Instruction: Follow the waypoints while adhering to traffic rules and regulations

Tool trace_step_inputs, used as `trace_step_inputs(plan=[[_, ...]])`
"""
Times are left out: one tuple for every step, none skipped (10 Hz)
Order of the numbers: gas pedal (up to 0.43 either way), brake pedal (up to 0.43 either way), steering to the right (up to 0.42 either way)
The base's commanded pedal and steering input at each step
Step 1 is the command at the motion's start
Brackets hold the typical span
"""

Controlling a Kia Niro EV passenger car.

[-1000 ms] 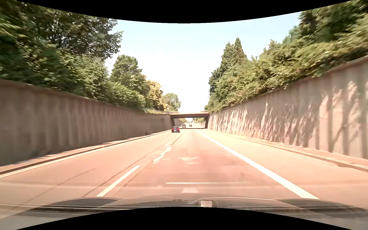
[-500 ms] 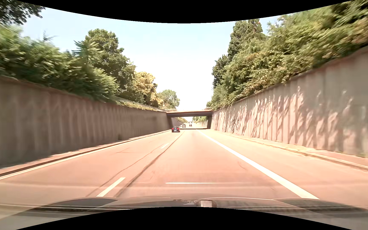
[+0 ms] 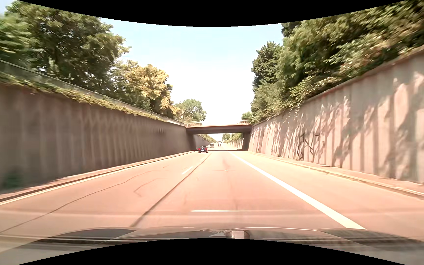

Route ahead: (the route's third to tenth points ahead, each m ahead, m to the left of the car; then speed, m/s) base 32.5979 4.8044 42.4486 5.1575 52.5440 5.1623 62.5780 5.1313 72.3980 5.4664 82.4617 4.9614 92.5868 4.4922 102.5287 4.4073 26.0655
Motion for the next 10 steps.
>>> trace_step_inputs(plan=[[0.248, 0.000, -0.001], [0.248, 0.000, -0.001], [0.248, 0.000, -0.001], [0.248, 0.000, -0.001], [0.248, 0.000, -0.001], [0.248, 0.000, -0.001], [0.248, 0.000, -0.001], [0.248, 0.000, -0.001], [0.248, 0.000, -0.001], [0.248, 0.000, -0.001]])
